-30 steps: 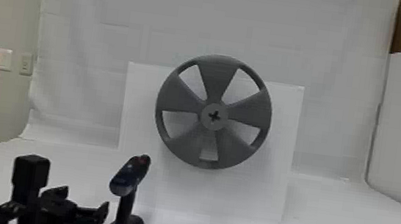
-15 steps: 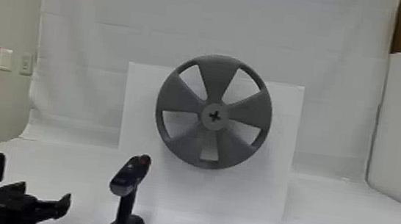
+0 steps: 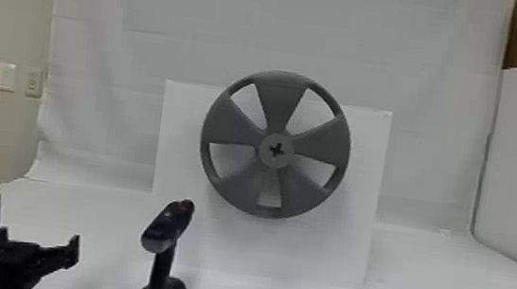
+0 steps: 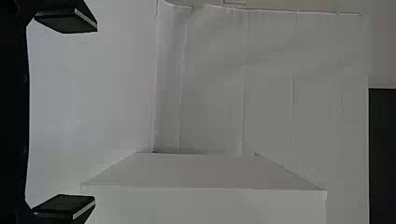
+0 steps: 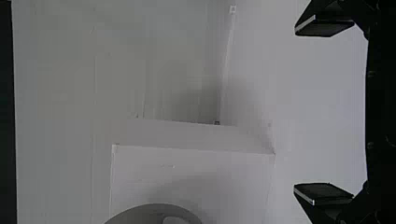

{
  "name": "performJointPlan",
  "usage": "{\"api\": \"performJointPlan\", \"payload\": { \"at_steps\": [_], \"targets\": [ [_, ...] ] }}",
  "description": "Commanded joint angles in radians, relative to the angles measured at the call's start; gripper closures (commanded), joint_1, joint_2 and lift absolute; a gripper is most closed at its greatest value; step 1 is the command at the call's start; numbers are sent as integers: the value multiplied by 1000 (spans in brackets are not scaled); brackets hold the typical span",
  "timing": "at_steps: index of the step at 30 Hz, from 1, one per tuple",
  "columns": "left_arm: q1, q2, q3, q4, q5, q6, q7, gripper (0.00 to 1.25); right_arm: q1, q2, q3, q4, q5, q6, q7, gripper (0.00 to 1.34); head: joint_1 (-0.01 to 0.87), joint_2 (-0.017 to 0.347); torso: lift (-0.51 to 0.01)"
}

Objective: Grasp the drill and bring into the middle of wheel

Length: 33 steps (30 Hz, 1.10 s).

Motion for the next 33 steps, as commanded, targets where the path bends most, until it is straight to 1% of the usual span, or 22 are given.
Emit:
{"api": "performJointPlan", "payload": {
  "at_steps": [1, 9, 14, 21, 33],
  "targets": [
    [0, 0, -5, -11, 23, 1, -2, -2, 1, 1, 0, 0, 0, 0, 0, 121, 54, 31, -403],
    [-6, 0, -3, -11, 27, 1, -11, -2, 1, 3, -3, 0, -2, 0, -1, 121, 54, 31, -403],
    [-9, 0, 3, -11, 6, 1, -44, -2, 1, 3, -6, 0, -3, 0, 0, 121, 54, 31, -403],
    [-7, 0, 10, -11, -8, 2, -64, -2, 0, 3, -5, 0, -5, 0, 0, 121, 54, 31, -403],
    [-4, 0, 12, -11, -2, 2, -75, -2, -2, 4, -3, 0, -6, 0, -1, 121, 54, 31, -403]
  ]
}}
